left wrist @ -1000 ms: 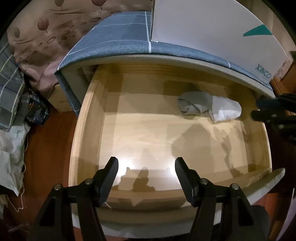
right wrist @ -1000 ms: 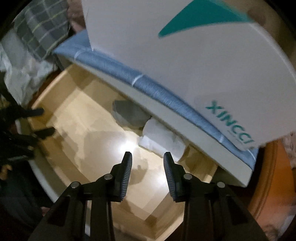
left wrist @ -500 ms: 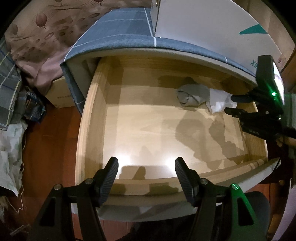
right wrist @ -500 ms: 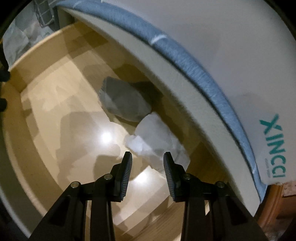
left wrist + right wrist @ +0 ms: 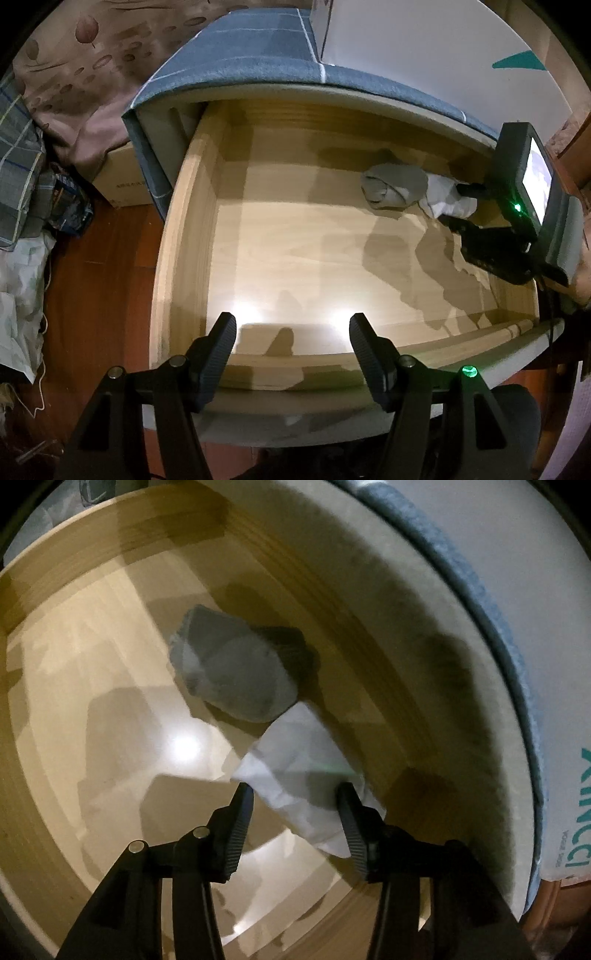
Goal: Take underwear out of drawer
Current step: 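Grasp the white crumpled garment in the drawer with the right tool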
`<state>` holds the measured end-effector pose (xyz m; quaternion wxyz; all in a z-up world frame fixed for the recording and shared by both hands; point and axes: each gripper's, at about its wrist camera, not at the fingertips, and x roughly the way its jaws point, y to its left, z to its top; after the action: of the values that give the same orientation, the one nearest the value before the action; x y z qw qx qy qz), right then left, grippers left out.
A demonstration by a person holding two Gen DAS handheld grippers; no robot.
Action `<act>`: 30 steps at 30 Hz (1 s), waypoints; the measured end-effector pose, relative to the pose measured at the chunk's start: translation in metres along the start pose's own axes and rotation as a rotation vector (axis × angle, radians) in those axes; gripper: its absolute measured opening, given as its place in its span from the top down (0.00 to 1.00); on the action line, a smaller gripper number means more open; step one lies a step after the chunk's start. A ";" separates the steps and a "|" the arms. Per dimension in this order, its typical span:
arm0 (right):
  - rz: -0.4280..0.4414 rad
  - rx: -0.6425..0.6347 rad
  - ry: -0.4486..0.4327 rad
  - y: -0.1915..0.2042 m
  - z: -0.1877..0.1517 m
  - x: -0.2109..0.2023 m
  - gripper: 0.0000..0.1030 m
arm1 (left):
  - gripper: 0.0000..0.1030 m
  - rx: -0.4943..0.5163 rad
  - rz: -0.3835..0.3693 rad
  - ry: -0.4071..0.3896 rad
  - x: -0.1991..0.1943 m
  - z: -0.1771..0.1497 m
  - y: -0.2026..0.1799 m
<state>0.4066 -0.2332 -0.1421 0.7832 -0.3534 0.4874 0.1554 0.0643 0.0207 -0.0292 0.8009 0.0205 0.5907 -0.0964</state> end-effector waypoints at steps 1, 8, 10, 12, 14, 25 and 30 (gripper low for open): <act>-0.010 0.004 -0.001 0.000 -0.003 0.000 0.62 | 0.37 0.001 0.000 0.001 0.000 0.000 0.000; 0.016 0.081 0.011 -0.006 -0.001 -0.001 0.69 | 0.37 -0.006 -0.005 -0.004 0.001 0.000 0.000; 0.037 0.099 0.028 -0.009 -0.001 0.000 0.69 | 0.37 -0.006 -0.008 -0.007 0.001 0.000 -0.002; 0.067 0.131 0.052 -0.012 -0.003 -0.001 0.74 | 0.37 -0.005 -0.011 -0.010 0.000 0.001 -0.003; 0.100 0.164 0.081 -0.015 -0.006 -0.001 0.80 | 0.37 -0.008 -0.014 -0.012 0.000 0.001 -0.003; 0.170 0.193 0.060 -0.014 -0.031 -0.013 0.88 | 0.37 -0.014 -0.033 -0.013 0.001 -0.001 -0.006; 0.062 0.044 -0.063 0.008 -0.030 -0.032 0.72 | 0.37 -0.028 -0.039 -0.016 0.002 -0.001 -0.004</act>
<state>0.3675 -0.2457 -0.1257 0.8006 -0.3157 0.4764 0.1801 0.0633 0.0161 -0.0315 0.8038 -0.0028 0.5858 -0.1037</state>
